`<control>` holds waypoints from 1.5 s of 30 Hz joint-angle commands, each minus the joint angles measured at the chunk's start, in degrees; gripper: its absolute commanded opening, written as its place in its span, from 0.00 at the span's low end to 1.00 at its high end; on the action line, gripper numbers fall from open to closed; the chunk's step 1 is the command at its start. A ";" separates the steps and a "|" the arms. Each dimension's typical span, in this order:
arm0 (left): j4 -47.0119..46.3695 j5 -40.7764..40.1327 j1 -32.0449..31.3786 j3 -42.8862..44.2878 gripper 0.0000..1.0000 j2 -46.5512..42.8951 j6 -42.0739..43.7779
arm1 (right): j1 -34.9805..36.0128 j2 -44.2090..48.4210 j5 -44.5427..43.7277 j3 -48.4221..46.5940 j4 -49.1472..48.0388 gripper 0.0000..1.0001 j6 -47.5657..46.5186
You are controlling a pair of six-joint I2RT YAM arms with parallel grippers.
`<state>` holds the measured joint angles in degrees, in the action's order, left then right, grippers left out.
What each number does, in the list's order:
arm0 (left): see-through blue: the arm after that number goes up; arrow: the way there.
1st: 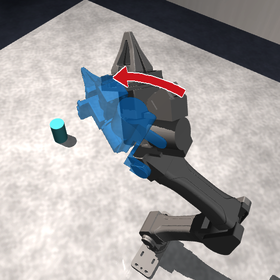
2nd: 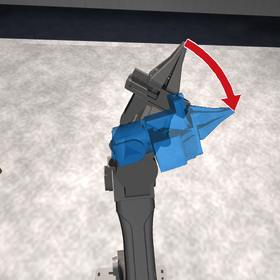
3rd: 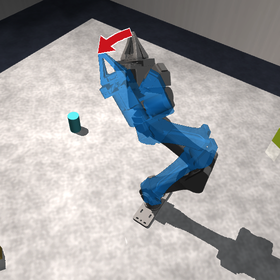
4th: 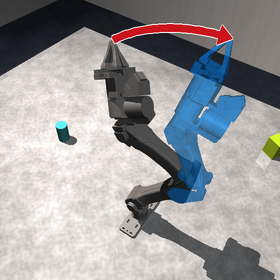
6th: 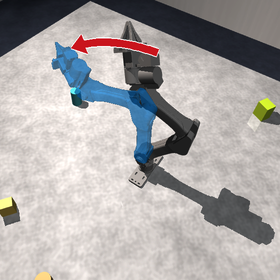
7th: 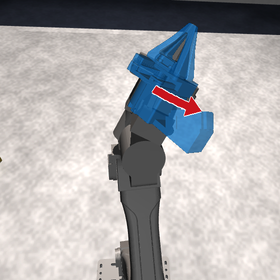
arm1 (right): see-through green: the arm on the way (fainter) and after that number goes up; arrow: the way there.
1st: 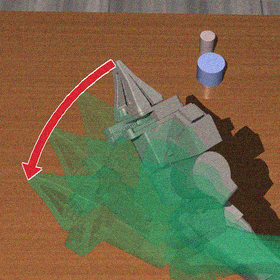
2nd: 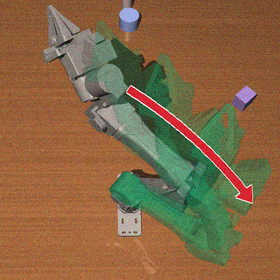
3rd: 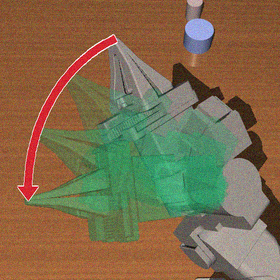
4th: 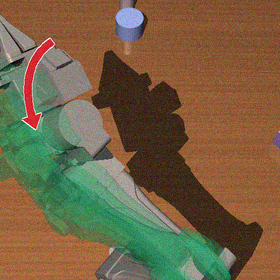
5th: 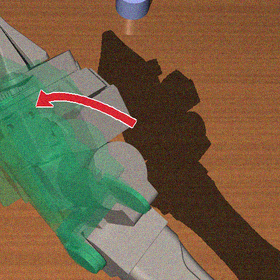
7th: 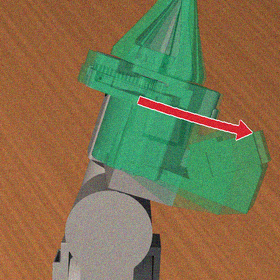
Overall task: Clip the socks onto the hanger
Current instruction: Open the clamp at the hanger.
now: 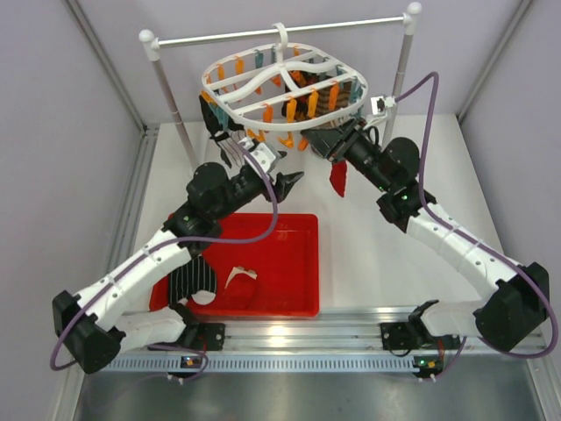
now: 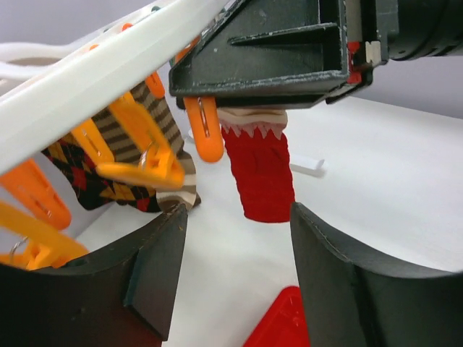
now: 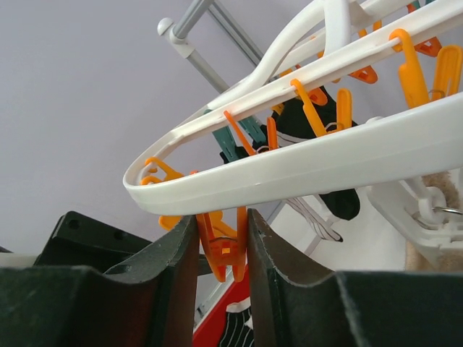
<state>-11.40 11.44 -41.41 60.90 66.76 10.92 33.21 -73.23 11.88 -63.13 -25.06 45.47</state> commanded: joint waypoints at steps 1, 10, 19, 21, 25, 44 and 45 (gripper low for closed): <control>6.91 -2.21 -0.25 -1.14 0.64 -6.28 -3.97 | -0.08 1.60 0.78 -2.35 -1.48 0.00 -0.21; 4.28 -1.26 -0.16 2.55 0.57 -3.66 -4.41 | -0.16 0.81 4.56 -4.10 -2.10 0.00 1.37; -1.07 0.07 -0.25 6.07 0.53 0.82 -5.29 | -0.16 1.69 3.94 -4.45 1.85 0.00 -1.17; -2.39 -0.80 -0.60 6.33 0.53 1.52 -5.47 | -0.08 1.95 3.85 -4.28 2.38 0.00 -1.44; -2.66 -3.27 -1.04 8.17 0.54 2.93 -5.82 | 0.10 2.22 3.59 -4.10 3.26 0.00 -2.14; -4.42 -7.31 -2.89 10.64 0.06 7.15 -3.53 | 0.71 4.06 3.16 -2.61 1.42 0.21 -2.05; -4.42 -7.05 -2.80 10.55 0.05 6.98 -3.45 | 0.63 4.58 0.97 -2.09 1.33 0.26 -2.40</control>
<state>-12.80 4.21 -43.86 69.56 73.76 7.20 33.15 -72.03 14.72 -64.58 -20.56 43.27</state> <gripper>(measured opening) 0.133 0.282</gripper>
